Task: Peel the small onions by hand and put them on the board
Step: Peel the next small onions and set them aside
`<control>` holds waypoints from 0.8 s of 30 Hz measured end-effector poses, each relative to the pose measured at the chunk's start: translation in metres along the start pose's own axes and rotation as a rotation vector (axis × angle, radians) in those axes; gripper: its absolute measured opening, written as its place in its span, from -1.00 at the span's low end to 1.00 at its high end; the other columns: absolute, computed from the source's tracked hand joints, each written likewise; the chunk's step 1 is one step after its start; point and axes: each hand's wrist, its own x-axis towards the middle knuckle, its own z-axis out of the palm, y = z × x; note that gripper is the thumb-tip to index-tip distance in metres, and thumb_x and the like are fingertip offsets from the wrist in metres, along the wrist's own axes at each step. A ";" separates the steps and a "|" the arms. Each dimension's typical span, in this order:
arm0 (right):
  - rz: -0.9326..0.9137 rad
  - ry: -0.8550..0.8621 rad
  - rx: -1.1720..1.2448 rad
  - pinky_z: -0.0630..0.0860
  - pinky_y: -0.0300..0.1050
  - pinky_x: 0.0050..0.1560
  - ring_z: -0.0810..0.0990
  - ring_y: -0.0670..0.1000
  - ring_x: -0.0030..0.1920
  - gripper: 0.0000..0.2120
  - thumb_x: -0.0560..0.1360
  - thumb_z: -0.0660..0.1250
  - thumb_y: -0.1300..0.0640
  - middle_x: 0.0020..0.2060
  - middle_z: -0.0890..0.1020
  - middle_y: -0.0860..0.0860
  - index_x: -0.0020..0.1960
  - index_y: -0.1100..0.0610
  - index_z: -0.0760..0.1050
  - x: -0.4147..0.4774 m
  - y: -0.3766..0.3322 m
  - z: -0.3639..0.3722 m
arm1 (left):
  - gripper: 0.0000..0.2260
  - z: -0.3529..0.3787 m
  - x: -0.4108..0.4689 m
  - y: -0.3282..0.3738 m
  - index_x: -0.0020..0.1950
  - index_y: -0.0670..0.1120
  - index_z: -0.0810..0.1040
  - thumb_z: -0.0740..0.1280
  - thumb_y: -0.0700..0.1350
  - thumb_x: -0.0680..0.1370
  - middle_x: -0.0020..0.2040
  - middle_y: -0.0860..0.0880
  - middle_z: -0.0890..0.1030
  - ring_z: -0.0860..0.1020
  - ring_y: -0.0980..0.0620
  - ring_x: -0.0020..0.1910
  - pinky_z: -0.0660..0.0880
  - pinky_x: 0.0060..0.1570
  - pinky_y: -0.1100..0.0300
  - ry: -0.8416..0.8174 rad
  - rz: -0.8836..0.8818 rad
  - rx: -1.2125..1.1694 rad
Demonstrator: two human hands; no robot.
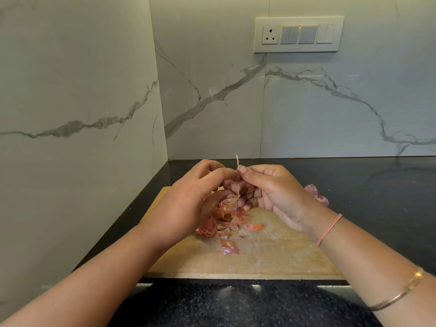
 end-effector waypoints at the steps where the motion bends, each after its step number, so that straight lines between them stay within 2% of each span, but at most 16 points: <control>1: 0.008 0.005 -0.005 0.50 -0.21 -0.44 0.56 0.04 -0.42 -0.73 0.57 0.24 0.13 -0.26 0.63 0.17 0.00 0.34 0.55 0.000 0.000 0.000 | -0.61 0.000 0.000 0.000 0.26 0.18 0.35 0.34 -0.16 0.53 0.13 0.11 0.42 0.47 0.20 0.02 0.50 -0.02 0.26 -0.002 0.009 0.009; 4: 0.022 0.017 -0.032 0.49 -0.22 -0.46 0.55 0.04 -0.43 -0.73 0.58 0.24 0.12 -0.29 0.63 0.15 -0.01 0.33 0.55 0.000 0.000 0.000 | -0.69 0.001 0.001 0.000 0.22 0.16 0.36 0.31 -0.11 0.53 0.11 0.12 0.42 0.47 0.21 0.01 0.50 -0.02 0.29 -0.016 0.018 0.008; 9: 0.019 0.032 -0.027 0.47 -0.24 -0.49 0.53 0.02 -0.47 -0.77 0.57 0.25 0.09 -0.38 0.62 0.08 -0.13 0.20 0.59 -0.001 -0.002 0.001 | -0.76 0.001 0.000 -0.002 0.11 0.11 0.42 0.35 -0.15 0.52 0.11 0.13 0.40 0.47 0.20 0.00 0.49 -0.07 0.27 0.014 0.037 0.027; 13: 0.020 0.053 -0.100 0.42 -0.25 -0.52 0.53 0.00 -0.50 -0.71 0.55 0.28 0.02 -0.35 0.63 0.09 -0.10 0.25 0.59 -0.001 -0.001 0.001 | -0.69 0.001 0.000 0.000 0.24 0.16 0.36 0.30 -0.07 0.54 0.12 0.11 0.42 0.49 0.15 -0.01 0.55 -0.10 0.13 0.001 0.033 0.033; 17: 0.002 0.085 -0.206 0.39 -0.26 -0.54 0.53 0.04 -0.50 -0.64 0.52 0.30 -0.05 -0.34 0.63 0.15 -0.15 0.26 0.61 0.000 0.000 0.002 | -0.69 0.002 0.000 0.000 0.23 0.18 0.34 0.30 -0.04 0.53 0.10 0.10 0.43 0.48 0.13 0.00 0.55 -0.07 0.10 -0.027 0.015 -0.008; 22: -0.020 0.110 -0.224 0.39 -0.25 -0.54 0.53 0.04 -0.49 -0.66 0.50 0.31 -0.09 -0.40 0.61 0.10 -0.35 0.06 0.63 0.000 0.000 0.003 | -0.84 0.002 0.001 -0.001 0.08 0.13 0.38 0.28 -0.03 0.53 0.05 0.16 0.39 0.48 0.13 0.01 0.53 -0.06 0.13 -0.020 0.013 -0.071; 24: -0.021 0.115 -0.203 0.39 -0.25 -0.54 0.52 0.03 -0.49 -0.67 0.50 0.31 -0.09 -0.41 0.61 0.06 -0.33 0.06 0.64 0.000 0.000 0.003 | -0.85 0.002 0.000 0.000 0.02 0.12 0.38 0.30 -0.08 0.53 0.06 0.15 0.38 0.48 0.14 0.00 0.54 -0.08 0.13 -0.009 0.016 -0.051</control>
